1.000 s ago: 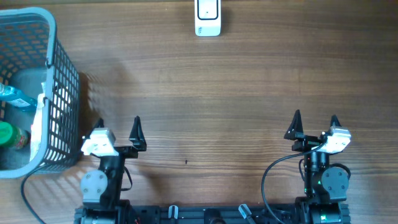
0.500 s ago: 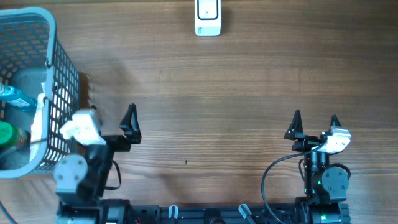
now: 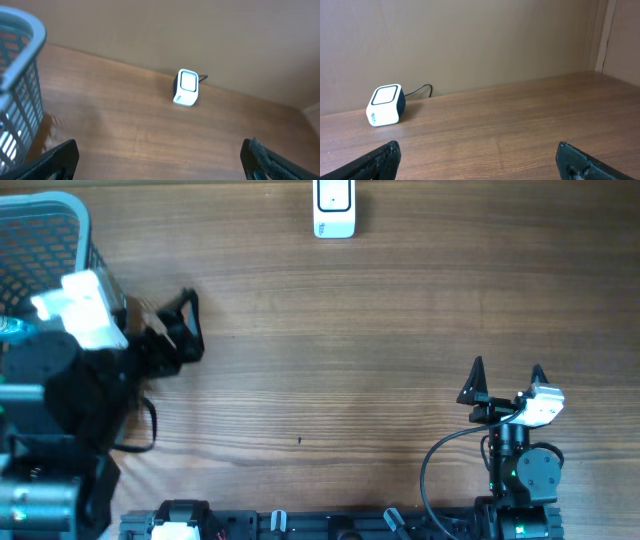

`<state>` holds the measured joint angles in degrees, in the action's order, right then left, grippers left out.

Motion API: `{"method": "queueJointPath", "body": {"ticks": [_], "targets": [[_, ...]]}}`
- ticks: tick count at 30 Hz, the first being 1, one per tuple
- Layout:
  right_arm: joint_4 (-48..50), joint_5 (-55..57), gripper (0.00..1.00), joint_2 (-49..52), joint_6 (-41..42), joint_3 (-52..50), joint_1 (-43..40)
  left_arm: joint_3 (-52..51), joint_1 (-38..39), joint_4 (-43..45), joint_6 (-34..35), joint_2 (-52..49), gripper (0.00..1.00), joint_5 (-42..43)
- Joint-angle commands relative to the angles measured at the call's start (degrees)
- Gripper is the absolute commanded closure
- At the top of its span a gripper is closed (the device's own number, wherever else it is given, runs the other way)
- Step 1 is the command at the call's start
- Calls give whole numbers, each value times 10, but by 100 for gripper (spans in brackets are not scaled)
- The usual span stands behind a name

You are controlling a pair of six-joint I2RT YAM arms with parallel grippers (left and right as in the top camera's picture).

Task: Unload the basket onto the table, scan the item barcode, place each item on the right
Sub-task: 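Move the left gripper over the grey basket and lower inside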

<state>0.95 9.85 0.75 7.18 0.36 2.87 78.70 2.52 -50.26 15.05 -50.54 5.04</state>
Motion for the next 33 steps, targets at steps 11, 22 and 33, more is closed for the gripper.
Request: {"method": "queueJointPath", "body": {"ticks": [11,22,33], "targets": [[3,-9,0,-2,-10,0,-2,65,2,16,38,-12,0,-41],[3,-9,0,-2,-10,0,-2,113,-87,4,142,-67,2,-177],[3,-9,0,-2,-10,0,-2,236,-311,-75,161,-249,2,-120]]}}
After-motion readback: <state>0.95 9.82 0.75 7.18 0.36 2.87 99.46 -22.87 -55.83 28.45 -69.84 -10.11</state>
